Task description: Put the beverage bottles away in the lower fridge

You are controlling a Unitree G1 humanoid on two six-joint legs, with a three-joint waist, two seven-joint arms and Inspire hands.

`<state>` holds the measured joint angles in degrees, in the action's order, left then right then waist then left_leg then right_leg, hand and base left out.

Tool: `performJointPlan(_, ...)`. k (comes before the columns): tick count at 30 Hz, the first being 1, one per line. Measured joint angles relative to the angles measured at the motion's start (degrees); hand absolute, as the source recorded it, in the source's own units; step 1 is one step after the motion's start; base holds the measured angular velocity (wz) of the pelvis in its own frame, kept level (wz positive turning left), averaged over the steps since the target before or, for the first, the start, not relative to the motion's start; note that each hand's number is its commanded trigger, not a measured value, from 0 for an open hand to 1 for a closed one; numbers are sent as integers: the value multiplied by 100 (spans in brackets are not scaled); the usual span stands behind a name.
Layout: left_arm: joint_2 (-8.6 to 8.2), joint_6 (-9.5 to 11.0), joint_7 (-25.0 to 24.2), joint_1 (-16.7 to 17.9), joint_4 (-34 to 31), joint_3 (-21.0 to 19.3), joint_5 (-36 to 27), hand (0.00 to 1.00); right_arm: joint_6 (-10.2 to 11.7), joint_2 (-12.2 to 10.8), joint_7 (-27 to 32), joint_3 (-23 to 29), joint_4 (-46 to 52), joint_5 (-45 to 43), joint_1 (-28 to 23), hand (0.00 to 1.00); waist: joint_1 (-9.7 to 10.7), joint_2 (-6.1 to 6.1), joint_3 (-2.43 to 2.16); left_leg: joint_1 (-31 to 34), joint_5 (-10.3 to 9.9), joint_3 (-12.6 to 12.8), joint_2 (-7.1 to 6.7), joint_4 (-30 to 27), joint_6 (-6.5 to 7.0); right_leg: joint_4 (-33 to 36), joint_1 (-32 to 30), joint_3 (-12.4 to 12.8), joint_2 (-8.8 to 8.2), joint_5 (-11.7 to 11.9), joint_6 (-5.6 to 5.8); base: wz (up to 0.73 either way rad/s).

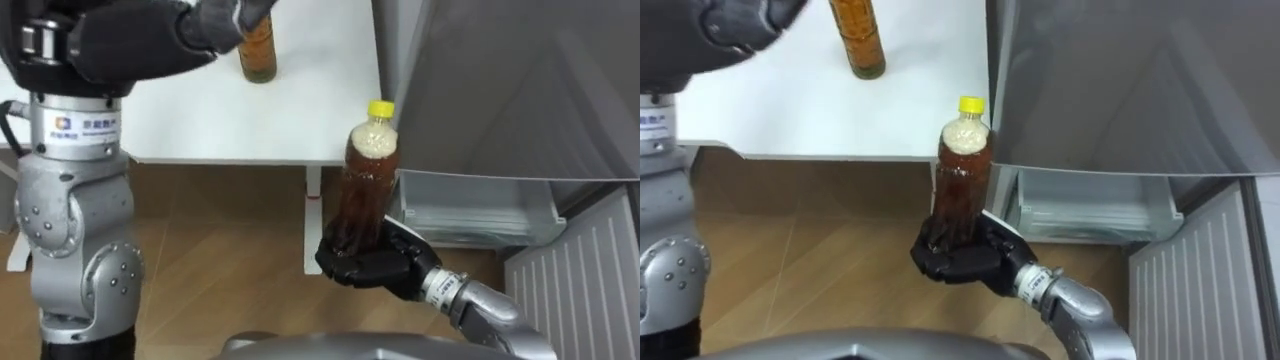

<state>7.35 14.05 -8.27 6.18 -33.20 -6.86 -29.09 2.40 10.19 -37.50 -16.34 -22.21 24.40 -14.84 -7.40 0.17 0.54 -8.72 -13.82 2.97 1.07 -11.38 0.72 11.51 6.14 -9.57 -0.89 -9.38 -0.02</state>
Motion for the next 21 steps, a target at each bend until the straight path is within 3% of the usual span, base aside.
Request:
performJointPlan(5,23,150,423,0,-36,-268,77,0,0,39,1,40,1,1,-54,100,-63,23,4,-11,0,-76,-4,-1,0,-87,88,-24,6,2,-3,8)
performJointPlan(7,27,169,630,6,-36,-607,292,0,14,46,1,156,1,-20,-159,100,-158,98,23,-71,0,-100,-3,19,-1,-107,153,-80,6,1,-2,6)
performJointPlan(10,27,298,919,15,-35,-926,613,0,37,72,21,334,1,-20,-328,100,-269,123,11,-87,0,-154,-11,54,-1,-173,206,-158,-3,1,0,10)
performJointPlan(13,23,424,1560,27,1,-1147,1068,0,37,184,73,384,7,-26,-371,100,-428,178,2,-73,0,-184,-12,58,0,-175,202,-189,-4,-5,8,5)
performJointPlan(16,16,443,2056,157,39,-1340,1072,0,37,186,209,471,187,-24,-444,100,-565,245,-26,-70,0,-189,-16,59,-1,-177,202,-180,-3,-9,12,0)
performJointPlan(21,29,538,2785,457,508,-1760,1058,0,30,169,466,474,255,-21,-435,100,-563,301,-21,-145,0,-231,-34,61,0,-220,276,-204,-16,-12,15,3)
